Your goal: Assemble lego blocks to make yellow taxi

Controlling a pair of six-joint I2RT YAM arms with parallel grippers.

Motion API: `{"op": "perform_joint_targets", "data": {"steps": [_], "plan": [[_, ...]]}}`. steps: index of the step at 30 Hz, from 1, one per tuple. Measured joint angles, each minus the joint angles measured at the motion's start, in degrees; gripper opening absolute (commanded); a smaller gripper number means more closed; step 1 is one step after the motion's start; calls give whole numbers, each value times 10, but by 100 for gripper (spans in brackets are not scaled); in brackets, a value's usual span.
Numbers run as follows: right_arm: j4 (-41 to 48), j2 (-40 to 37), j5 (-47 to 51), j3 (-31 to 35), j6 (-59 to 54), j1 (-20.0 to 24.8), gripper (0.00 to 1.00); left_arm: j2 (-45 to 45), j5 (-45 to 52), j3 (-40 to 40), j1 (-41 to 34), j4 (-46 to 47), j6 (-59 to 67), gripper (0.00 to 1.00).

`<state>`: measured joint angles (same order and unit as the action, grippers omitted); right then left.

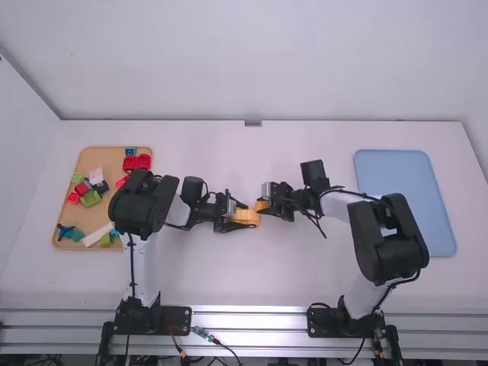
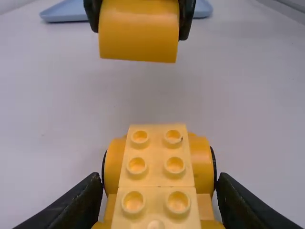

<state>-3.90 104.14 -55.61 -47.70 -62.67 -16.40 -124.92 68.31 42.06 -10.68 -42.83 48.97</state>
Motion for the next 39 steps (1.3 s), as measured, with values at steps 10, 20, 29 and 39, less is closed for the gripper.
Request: {"op": "perform_joint_targets", "data": {"steps": [10, 20, 29, 39], "plan": [[-110, 45, 17, 8, 70, -49, 3, 0, -7, 1, -1, 1, 1, 50], [-123, 49, 20, 10, 84, -77, 0, 0, -19, 7, -1, 1, 3, 44], [-174, 65, 20, 10, 109, -80, 0, 2, -10, 12, -1, 34, 34, 34], [-184, 99, -2, 9, 150, -78, 0, 2, -9, 12, -1, 35, 36, 33]]}}
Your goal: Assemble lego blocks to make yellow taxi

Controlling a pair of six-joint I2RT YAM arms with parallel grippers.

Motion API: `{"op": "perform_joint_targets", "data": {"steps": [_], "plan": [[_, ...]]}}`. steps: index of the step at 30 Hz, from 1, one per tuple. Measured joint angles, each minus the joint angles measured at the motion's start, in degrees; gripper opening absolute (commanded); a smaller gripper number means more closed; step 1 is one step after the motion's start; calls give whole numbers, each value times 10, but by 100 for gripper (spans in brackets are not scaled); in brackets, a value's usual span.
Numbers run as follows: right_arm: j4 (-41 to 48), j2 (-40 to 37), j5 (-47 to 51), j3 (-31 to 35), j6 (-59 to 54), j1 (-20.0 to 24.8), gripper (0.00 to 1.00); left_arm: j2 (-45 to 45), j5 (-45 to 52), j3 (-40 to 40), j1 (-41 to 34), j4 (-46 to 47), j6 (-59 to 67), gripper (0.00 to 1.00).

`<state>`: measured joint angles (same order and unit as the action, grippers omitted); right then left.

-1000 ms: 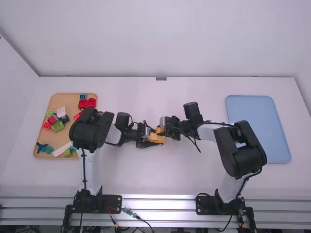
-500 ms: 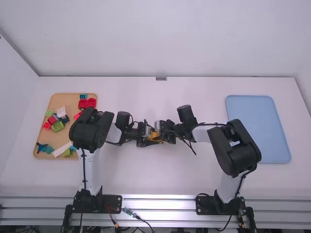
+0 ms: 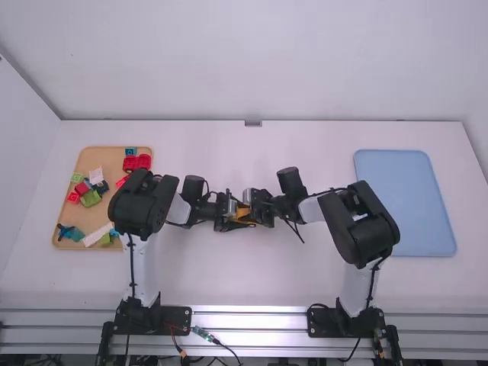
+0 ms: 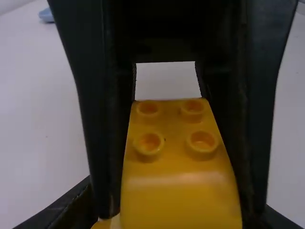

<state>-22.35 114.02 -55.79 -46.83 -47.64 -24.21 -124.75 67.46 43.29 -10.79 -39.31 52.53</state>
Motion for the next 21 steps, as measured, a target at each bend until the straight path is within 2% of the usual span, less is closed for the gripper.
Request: {"op": "perform_joint_targets", "data": {"steps": [9, 10, 12, 14, 21], "plan": [[0, 0, -2, -2, 9, 0, 0, 0, 0, 0, 0, 0, 0, 28], [0, 4, -2, -6, 10, 0, 0, 0, 0, 0, 0, 1, 0, 26], [0, 13, -6, -16, 10, 0, 0, 0, 1, 1, 0, 9, 7, 15], [1, 19, -10, -22, 11, 0, 0, 2, 3, 2, 0, 17, 16, 9], [8, 24, -26, -25, 11, 1, 0, 5, 5, 3, 0, 35, 39, 12]]}}
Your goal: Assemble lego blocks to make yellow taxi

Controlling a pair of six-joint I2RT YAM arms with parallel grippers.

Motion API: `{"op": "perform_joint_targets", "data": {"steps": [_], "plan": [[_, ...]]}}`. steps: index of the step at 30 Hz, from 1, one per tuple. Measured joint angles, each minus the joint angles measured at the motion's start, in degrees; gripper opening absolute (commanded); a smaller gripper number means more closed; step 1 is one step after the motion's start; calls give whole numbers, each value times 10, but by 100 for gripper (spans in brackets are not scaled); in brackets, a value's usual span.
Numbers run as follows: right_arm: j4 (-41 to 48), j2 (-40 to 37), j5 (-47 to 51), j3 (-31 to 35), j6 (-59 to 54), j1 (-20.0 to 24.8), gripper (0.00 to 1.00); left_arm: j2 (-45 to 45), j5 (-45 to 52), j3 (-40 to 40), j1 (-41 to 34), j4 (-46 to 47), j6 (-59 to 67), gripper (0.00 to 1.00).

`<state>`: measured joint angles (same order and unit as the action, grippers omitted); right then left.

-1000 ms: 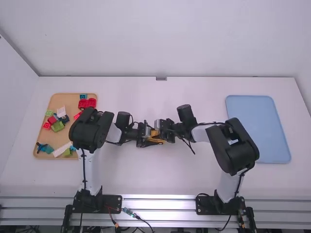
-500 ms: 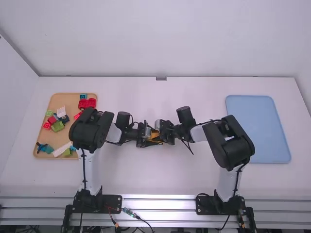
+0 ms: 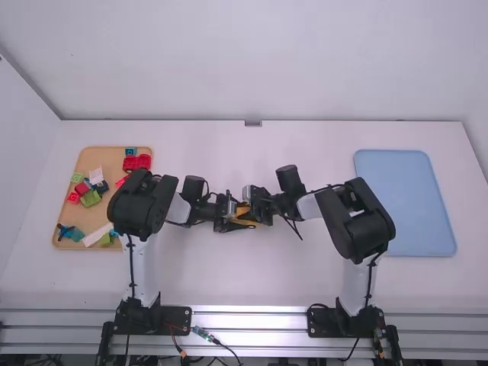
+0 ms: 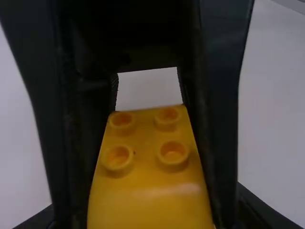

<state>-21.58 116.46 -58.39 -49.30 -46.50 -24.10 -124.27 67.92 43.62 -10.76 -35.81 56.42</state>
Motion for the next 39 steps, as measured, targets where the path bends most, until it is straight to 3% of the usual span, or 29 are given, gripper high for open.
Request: {"op": "perform_joint_targets", "data": {"steps": [25, 39], "plan": [[14, 0, 41, -15, 27, -12, 0, 0, -5, 15, 1, 21, 0, 14], [-40, 35, 0, -16, 13, -2, 0, 0, -12, 18, 5, 19, -9, 13]]}}
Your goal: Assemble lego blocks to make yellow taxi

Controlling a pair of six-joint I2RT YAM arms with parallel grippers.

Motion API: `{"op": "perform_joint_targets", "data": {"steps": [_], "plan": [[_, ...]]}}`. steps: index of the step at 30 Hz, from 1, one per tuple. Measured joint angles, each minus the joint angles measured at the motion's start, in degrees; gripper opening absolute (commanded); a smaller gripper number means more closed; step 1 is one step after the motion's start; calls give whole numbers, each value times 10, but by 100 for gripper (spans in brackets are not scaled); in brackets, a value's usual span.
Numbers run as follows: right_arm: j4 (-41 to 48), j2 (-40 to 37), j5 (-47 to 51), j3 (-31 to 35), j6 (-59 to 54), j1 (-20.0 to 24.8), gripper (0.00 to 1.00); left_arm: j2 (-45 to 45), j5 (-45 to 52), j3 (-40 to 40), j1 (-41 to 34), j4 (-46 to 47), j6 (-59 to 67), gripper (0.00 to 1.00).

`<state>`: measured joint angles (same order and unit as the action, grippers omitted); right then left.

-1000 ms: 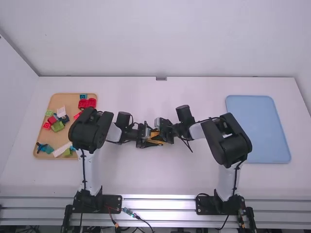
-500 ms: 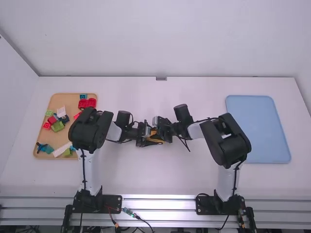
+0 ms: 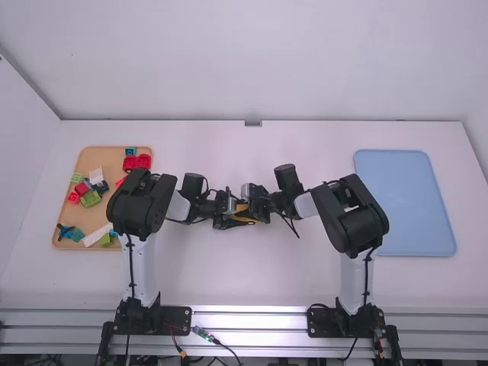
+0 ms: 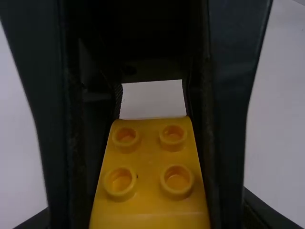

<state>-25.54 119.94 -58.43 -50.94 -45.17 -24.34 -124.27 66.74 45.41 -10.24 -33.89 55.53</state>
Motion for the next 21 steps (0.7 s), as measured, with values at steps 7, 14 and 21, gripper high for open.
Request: {"op": "perform_joint_targets", "data": {"steps": [7, 14, 21], "plan": [[-3, 1, -3, 0, -1, 0, 0, 0, 0, 0, 0, 0, 0, 12], [-17, 8, -16, 0, 7, 5, 1, 0, -2, 1, 0, 0, 0, 7], [-19, 8, -16, 0, 9, 5, 18, 0, -2, 1, 0, 0, -2, 7]]}}
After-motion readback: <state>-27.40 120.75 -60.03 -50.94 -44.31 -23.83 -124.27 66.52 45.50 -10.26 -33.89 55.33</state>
